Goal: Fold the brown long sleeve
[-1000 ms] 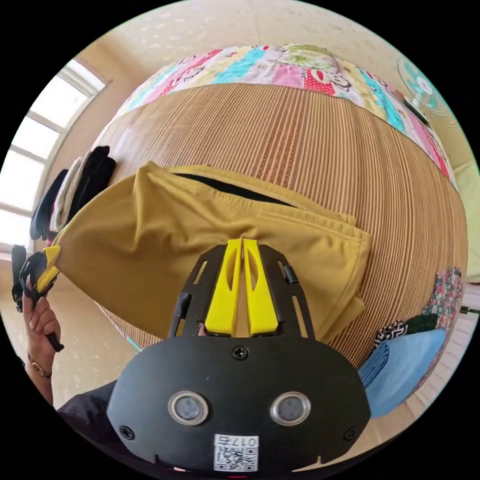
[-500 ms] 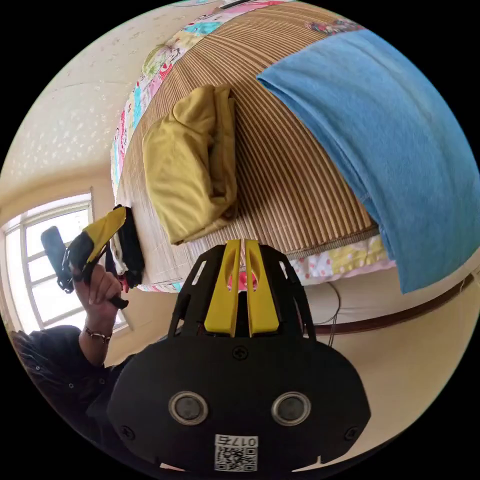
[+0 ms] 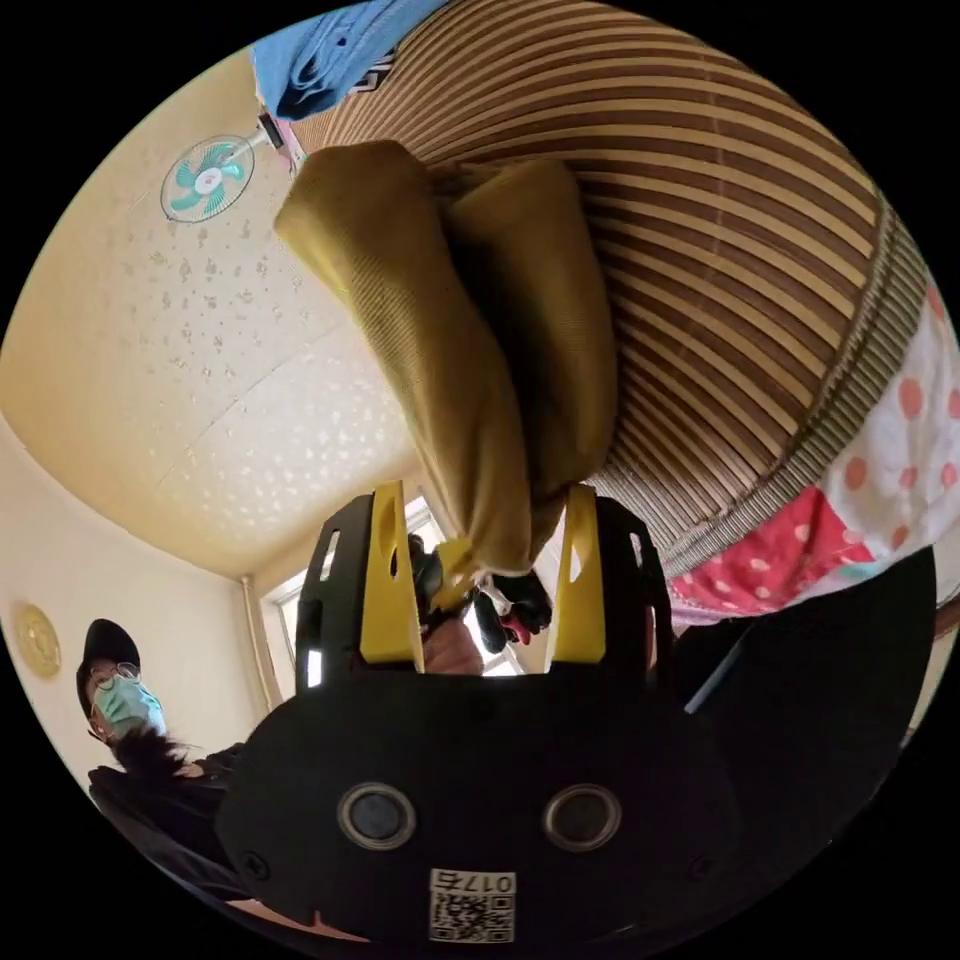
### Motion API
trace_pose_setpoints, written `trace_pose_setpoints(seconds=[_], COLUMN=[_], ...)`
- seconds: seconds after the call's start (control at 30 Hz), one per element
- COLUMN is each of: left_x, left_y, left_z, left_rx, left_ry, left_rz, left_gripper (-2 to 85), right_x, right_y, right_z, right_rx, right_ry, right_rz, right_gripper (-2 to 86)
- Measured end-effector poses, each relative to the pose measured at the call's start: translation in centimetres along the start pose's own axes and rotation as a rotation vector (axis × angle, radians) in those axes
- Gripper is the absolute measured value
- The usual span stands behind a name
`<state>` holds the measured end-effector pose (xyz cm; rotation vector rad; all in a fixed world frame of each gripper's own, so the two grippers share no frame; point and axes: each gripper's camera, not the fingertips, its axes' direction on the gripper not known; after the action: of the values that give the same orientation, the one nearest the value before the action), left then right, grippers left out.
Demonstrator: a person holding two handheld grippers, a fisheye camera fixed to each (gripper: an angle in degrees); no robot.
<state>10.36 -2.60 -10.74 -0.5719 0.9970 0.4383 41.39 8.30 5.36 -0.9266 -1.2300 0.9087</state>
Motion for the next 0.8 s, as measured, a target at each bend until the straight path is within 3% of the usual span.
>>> trace_pose_setpoints(seconds=[0.1, 0.2, 0.37, 0.53, 0.67, 0.7, 0.8], left_x=[2.7, 5.6, 10.9, 9.8, 4.9, 3.4, -0.3], left_y=[3.3, 5.8, 10.1, 14.0, 17.2, 18.3, 21.2], left_z=[-0.2, -1.7, -6.8, -10.3, -13.0, -13.9, -16.2], left_rx=[0.007, 0.049, 0.114, 0.120, 0.195, 0.235, 0.349], left_ry=[0.046, 0.027, 0.082, -0.044, -0.095, -0.105, -0.139], left_rz=[0.044, 0.118, 0.369, 0.369, 0.243, 0.210, 0.100], left_gripper=[2.8, 1.5, 7.9, 8.1, 8.2, 8.2, 8.3], right_x=[0.3, -3.4, -14.9, -21.9, -18.8, -17.0, -13.0], right_y=[-1.8, -2.1, -1.7, -1.0, -0.4, 0.7, 6.4], right_z=[1.7, 3.1, 0.6, -5.9, -13.7, -16.3, -20.1], right_rx=[0.000, -0.055, -0.058, -0.023, 0.222, 0.356, 0.649], right_ry=[-0.252, -0.299, -0.245, -0.041, 0.308, 0.445, 0.596], right_rz=[-0.038, -0.197, -0.522, -0.673, -0.455, -0.309, 0.051], right_gripper=[16.6, 10.8, 6.0, 5.6, 7.4, 7.8, 5.9])
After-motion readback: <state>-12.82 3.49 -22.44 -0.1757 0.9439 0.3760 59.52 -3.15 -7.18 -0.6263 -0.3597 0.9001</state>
